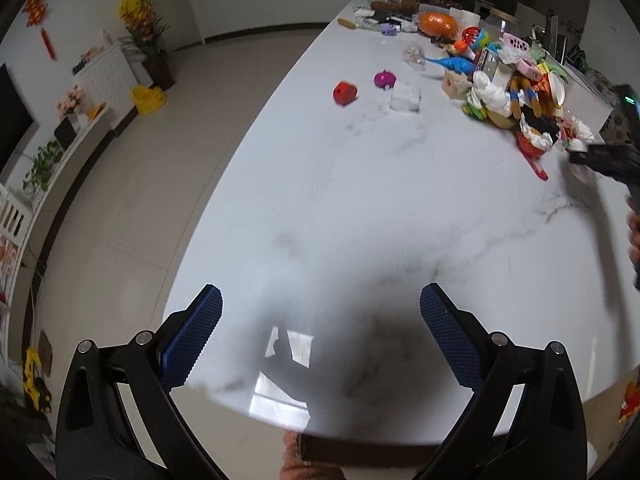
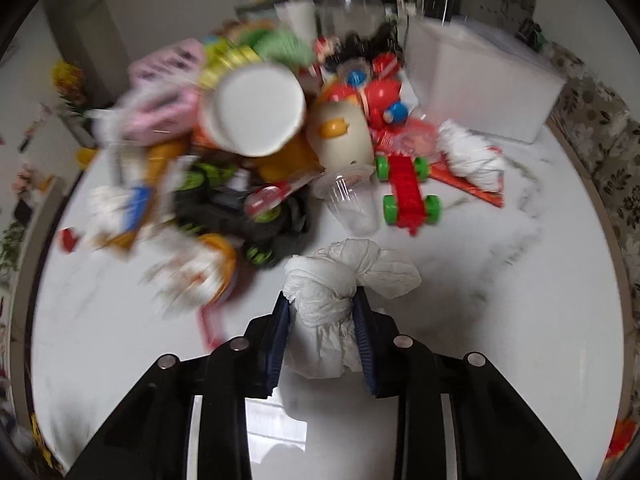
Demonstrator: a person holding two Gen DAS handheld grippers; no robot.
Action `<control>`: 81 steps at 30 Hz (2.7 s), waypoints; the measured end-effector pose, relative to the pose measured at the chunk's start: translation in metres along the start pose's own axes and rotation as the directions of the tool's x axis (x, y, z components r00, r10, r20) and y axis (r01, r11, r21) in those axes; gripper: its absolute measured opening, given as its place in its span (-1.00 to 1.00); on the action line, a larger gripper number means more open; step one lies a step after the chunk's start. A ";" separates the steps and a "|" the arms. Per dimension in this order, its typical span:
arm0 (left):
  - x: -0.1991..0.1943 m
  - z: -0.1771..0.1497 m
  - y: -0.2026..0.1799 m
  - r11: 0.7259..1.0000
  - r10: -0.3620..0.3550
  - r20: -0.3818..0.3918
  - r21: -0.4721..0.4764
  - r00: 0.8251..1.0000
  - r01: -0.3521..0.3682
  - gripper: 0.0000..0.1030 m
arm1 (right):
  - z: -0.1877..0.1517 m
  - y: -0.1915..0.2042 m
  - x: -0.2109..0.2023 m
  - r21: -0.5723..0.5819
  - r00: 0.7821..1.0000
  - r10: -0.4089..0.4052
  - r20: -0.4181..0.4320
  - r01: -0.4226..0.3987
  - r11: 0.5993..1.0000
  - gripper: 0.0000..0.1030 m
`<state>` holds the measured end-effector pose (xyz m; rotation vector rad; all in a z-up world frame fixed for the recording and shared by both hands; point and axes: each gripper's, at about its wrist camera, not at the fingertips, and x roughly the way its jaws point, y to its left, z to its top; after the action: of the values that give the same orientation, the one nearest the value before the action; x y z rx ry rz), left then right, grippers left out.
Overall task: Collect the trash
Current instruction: 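Grasp the crumpled white tissue from the pile with the right gripper, then carry the white tissue below the table edge and drop it into the cardboard box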
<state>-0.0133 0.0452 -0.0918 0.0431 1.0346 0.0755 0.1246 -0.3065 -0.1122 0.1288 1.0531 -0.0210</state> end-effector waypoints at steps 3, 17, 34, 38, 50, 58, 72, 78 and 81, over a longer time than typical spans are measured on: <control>0.027 0.039 -0.002 0.999 -0.048 0.035 0.028 0.998 0.047 0.89 | -0.032 -0.006 -0.048 -0.009 0.997 0.065 0.045 -0.065 0.998 -0.38; 0.172 0.197 -0.001 0.989 -0.134 -0.013 0.058 0.991 0.134 -0.05 | -0.134 0.008 -0.117 0.058 0.982 0.188 0.018 -0.189 0.980 -0.37; 0.014 0.055 0.033 0.901 -0.369 -0.026 0.236 0.929 0.364 -0.70 | -0.190 0.103 -0.140 -0.204 0.917 0.358 -0.174 -0.389 0.898 -0.37; -0.030 -0.036 0.029 0.835 -0.469 -0.176 0.232 0.865 0.500 -0.70 | -0.236 0.116 -0.128 -0.283 0.900 0.323 -0.293 -0.404 0.870 -0.37; 0.149 -0.256 -0.029 0.888 -0.405 -0.586 -0.068 0.702 0.455 -0.70 | -0.365 0.096 0.024 -0.208 0.835 0.161 -0.525 -0.310 0.928 -0.37; 0.242 -0.288 -0.035 0.951 -0.275 -0.684 -0.089 0.676 0.296 0.14 | -0.413 0.084 0.114 -0.282 0.797 -0.046 -0.602 -0.158 0.946 0.31; 0.071 -0.208 -0.044 0.869 -0.287 -0.508 0.218 0.812 0.444 0.23 | -0.307 0.094 -0.058 -0.305 0.878 0.235 -0.417 -0.378 0.874 0.66; -0.038 -0.120 -0.027 0.890 -0.354 -0.195 0.229 0.915 0.394 0.72 | -0.182 0.095 -0.136 -0.303 0.934 0.353 -0.051 -0.351 0.886 0.90; -0.055 -0.080 -0.023 0.929 -0.316 -0.063 0.184 0.947 0.322 0.73 | -0.114 0.096 -0.120 -0.254 0.950 0.293 0.107 -0.259 0.932 0.90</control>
<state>-0.1093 0.0181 -0.0876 0.0489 1.0669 -0.3222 -0.0254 -0.2031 -0.0546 0.0568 0.8786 0.3469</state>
